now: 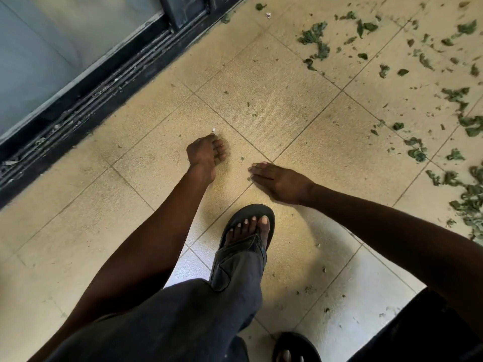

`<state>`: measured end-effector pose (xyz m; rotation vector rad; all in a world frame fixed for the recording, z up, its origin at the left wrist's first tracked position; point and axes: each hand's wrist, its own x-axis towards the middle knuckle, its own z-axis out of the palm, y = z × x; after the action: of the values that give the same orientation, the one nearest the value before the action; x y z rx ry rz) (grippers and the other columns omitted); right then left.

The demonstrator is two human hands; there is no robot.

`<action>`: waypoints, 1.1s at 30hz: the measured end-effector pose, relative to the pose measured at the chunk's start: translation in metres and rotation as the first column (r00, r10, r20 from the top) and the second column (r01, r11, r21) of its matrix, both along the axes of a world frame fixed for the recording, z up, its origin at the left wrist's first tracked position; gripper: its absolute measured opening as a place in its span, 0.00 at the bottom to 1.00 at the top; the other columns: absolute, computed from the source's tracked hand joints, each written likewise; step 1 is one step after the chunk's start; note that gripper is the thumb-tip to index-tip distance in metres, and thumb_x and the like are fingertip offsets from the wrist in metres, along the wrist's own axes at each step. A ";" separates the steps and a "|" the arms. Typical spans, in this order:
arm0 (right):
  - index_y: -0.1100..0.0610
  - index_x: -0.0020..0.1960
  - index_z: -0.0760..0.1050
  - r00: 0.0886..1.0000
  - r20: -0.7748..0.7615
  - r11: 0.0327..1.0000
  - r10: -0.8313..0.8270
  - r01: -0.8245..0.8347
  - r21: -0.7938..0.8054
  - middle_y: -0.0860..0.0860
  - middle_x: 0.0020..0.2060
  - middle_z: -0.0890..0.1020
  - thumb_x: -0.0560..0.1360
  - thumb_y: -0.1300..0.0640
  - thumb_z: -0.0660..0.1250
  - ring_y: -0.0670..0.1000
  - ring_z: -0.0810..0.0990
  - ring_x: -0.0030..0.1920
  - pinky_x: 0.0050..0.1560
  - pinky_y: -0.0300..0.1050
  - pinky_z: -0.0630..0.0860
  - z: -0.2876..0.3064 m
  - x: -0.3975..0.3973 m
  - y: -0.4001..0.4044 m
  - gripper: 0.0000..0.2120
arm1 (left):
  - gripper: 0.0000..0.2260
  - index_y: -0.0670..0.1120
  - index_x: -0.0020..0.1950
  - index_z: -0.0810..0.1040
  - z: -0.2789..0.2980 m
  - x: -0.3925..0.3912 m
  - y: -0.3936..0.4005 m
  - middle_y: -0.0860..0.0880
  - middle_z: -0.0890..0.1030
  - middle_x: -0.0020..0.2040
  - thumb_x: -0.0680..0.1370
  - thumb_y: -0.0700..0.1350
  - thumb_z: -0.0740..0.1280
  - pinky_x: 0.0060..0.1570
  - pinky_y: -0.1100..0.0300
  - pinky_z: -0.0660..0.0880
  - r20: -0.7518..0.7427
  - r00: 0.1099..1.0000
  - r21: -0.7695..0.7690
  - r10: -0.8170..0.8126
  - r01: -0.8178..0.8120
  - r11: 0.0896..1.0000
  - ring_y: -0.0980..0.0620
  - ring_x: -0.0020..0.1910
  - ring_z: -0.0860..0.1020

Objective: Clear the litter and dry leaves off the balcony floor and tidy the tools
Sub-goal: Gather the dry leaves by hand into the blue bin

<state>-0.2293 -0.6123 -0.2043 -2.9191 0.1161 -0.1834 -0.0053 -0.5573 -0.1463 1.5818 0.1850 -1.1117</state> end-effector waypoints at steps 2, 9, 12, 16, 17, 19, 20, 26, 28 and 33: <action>0.68 0.65 0.73 0.996 -0.049 0.995 0.072 -0.075 -0.059 0.64 0.66 0.74 0.82 0.62 0.56 0.62 0.71 0.69 0.68 0.57 0.71 0.003 -0.012 -0.006 0.16 | 0.05 0.38 0.45 0.78 -0.001 -0.007 0.000 0.45 0.80 0.36 0.79 0.40 0.66 0.36 0.59 0.77 -0.016 1.000 0.007 -0.011 0.011 1.000 0.51 0.34 0.79; 0.67 0.53 0.80 0.996 -0.087 0.990 -0.014 0.002 -0.139 0.61 0.53 0.81 0.68 0.69 0.71 0.60 0.81 0.51 0.36 0.49 0.82 0.019 -0.042 -0.018 0.13 | 0.05 0.38 0.48 0.79 -0.002 -0.026 -0.006 0.45 0.81 0.39 0.79 0.40 0.67 0.38 0.59 0.78 -0.044 0.996 0.011 -0.074 0.075 0.997 0.52 0.35 0.80; 0.66 0.52 0.80 0.981 -0.170 0.989 -0.095 0.074 -0.130 0.59 0.50 0.81 0.72 0.66 0.61 0.59 0.79 0.49 0.37 0.51 0.80 0.018 -0.037 -0.017 0.13 | 0.05 0.39 0.48 0.80 -0.004 -0.031 -0.008 0.45 0.82 0.40 0.79 0.40 0.67 0.42 0.58 0.80 -0.067 0.993 0.006 -0.100 0.100 0.995 0.51 0.38 0.81; 0.64 0.46 0.84 0.760 -0.072 0.714 -0.646 0.635 0.294 0.59 0.45 0.85 0.73 0.69 0.63 0.50 0.82 0.44 0.46 0.44 0.79 0.032 -0.011 -0.027 0.11 | 0.05 0.40 0.47 0.79 -0.005 -0.041 -0.012 0.44 0.82 0.42 0.79 0.41 0.67 0.52 0.54 0.80 -0.150 0.977 -0.044 -0.153 0.148 0.988 0.49 0.41 0.81; 0.63 0.43 0.85 0.617 -0.078 0.500 -0.783 0.700 0.510 0.58 0.43 0.86 0.71 0.71 0.66 0.43 0.82 0.40 0.45 0.40 0.79 0.040 -0.001 -0.033 0.09 | 0.06 0.40 0.48 0.79 -0.006 -0.043 -0.014 0.43 0.82 0.43 0.80 0.43 0.67 0.53 0.54 0.80 -0.189 0.968 -0.063 -0.165 0.156 0.986 0.48 0.42 0.82; 0.63 0.44 0.85 0.440 -0.247 0.104 -0.863 0.634 0.766 0.56 0.41 0.86 0.71 0.70 0.70 0.36 0.80 0.33 0.39 0.31 0.76 0.059 0.024 -0.039 0.06 | 0.10 0.39 0.49 0.79 -0.004 -0.046 -0.020 0.42 0.83 0.45 0.81 0.46 0.64 0.54 0.52 0.80 -0.285 0.941 -0.095 -0.184 0.164 0.982 0.47 0.46 0.83; 0.63 0.46 0.84 0.437 -0.305 0.042 -0.846 0.625 0.779 0.55 0.41 0.86 0.72 0.69 0.71 0.35 0.79 0.31 0.36 0.28 0.74 0.067 0.036 -0.040 0.06 | 0.13 0.38 0.50 0.79 -0.002 -0.047 -0.023 0.41 0.83 0.45 0.82 0.48 0.63 0.54 0.52 0.80 -0.330 0.924 -0.110 -0.195 0.167 0.980 0.46 0.46 0.83; 0.59 0.44 0.84 0.676 -0.228 0.540 -0.701 0.712 0.449 0.54 0.39 0.85 0.71 0.70 0.65 0.51 0.82 0.41 0.46 0.46 0.78 0.085 0.095 -0.024 0.11 | 0.16 0.40 0.42 0.79 0.005 -0.038 -0.045 0.44 0.80 0.42 0.83 0.42 0.57 0.45 0.59 0.76 -0.467 0.878 -0.150 -0.109 0.043 0.988 0.51 0.39 0.78; 0.55 0.42 0.83 0.708 -0.193 0.675 -0.679 0.706 0.214 0.51 0.39 0.83 0.71 0.65 0.64 0.52 0.78 0.47 0.52 0.48 0.73 0.083 0.108 -0.023 0.10 | 0.15 0.38 0.42 0.79 0.007 -0.031 -0.049 0.42 0.82 0.42 0.82 0.38 0.55 0.47 0.54 0.80 -0.491 0.864 -0.170 -0.110 0.028 0.985 0.48 0.40 0.83; 0.61 0.52 0.84 0.646 -0.175 0.410 -0.743 0.646 0.644 0.55 0.49 0.85 0.73 0.70 0.65 0.49 0.83 0.47 0.51 0.30 0.74 0.084 0.120 -0.056 0.13 | 0.16 0.45 0.36 0.71 0.002 -0.002 -0.057 0.49 0.73 0.27 0.82 0.39 0.53 0.26 0.64 0.67 -0.444 0.896 -0.102 0.011 -0.062 0.993 0.55 0.24 0.70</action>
<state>-0.1094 -0.6687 -0.1206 -1.9395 1.1532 -0.3808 -0.0069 -0.6144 -0.1442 1.1998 0.4453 -1.4175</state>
